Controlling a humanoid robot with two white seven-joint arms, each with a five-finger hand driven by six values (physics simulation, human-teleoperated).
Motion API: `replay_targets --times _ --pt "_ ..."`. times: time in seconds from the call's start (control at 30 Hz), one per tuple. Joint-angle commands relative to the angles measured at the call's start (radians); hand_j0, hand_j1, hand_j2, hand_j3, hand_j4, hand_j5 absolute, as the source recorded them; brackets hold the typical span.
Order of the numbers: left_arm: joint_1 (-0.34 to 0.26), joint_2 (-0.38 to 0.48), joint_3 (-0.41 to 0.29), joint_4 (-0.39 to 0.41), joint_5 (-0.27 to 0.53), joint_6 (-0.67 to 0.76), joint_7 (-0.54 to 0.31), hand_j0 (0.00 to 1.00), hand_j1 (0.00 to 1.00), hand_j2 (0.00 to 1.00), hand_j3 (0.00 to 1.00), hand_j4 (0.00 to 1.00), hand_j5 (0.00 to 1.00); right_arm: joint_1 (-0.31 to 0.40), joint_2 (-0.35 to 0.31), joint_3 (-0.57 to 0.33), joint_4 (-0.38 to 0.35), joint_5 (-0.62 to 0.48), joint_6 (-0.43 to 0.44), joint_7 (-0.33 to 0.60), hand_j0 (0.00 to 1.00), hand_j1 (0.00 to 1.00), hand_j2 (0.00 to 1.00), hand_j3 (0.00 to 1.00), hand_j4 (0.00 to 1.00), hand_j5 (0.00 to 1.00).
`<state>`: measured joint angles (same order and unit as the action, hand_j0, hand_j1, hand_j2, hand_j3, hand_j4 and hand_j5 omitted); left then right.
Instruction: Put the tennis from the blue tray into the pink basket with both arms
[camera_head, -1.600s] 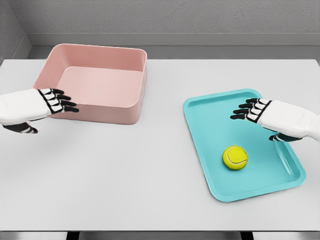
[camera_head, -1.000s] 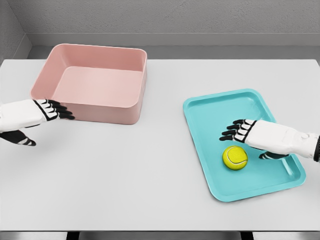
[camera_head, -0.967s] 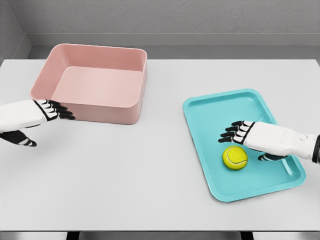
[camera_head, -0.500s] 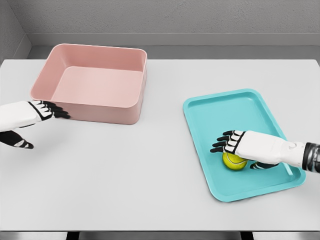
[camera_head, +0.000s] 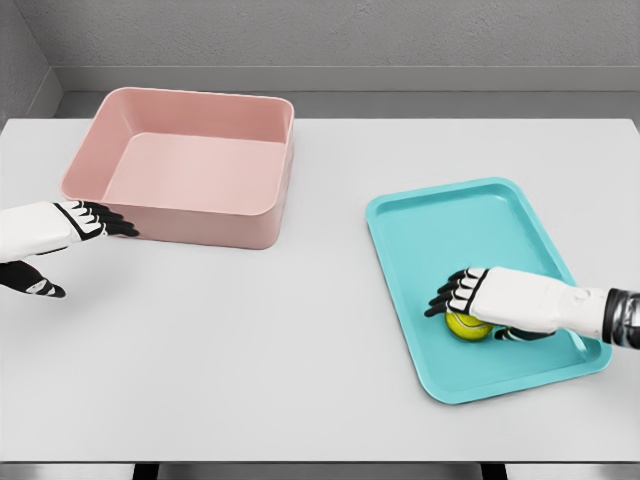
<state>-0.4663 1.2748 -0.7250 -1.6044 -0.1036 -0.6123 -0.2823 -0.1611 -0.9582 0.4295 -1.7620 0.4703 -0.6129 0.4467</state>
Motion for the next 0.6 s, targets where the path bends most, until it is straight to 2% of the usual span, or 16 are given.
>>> replay_targets --times 0.0,0.2,0.4,0.57 --pt "0.000 0.003 0.001 0.000 0.007 0.001 0.000 1.00 1.00 1.00 1.00 1.00 1.00 0.000 -0.002 0.005 -0.001 -0.005 0.002 0.009 0.87 0.87 0.87 0.87 0.87 0.87" --pt "0.000 0.000 0.001 0.000 0.007 0.001 0.000 1.00 1.00 1.00 1.00 1.00 1.00 0.000 -0.007 0.005 0.001 -0.004 0.002 0.012 0.79 0.79 0.79 0.79 0.79 0.79" --pt "-0.002 0.000 0.006 0.000 0.007 0.001 0.000 1.00 1.00 1.00 1.00 1.00 1.00 -0.002 -0.007 0.003 0.001 -0.004 0.002 0.009 0.64 0.64 0.64 0.64 0.64 0.64" --pt "-0.009 -0.003 0.007 0.000 0.009 0.001 0.000 1.00 1.00 1.00 1.00 1.00 1.00 -0.002 -0.007 0.002 0.002 -0.004 0.002 0.009 0.56 0.56 0.56 0.56 0.56 0.56"
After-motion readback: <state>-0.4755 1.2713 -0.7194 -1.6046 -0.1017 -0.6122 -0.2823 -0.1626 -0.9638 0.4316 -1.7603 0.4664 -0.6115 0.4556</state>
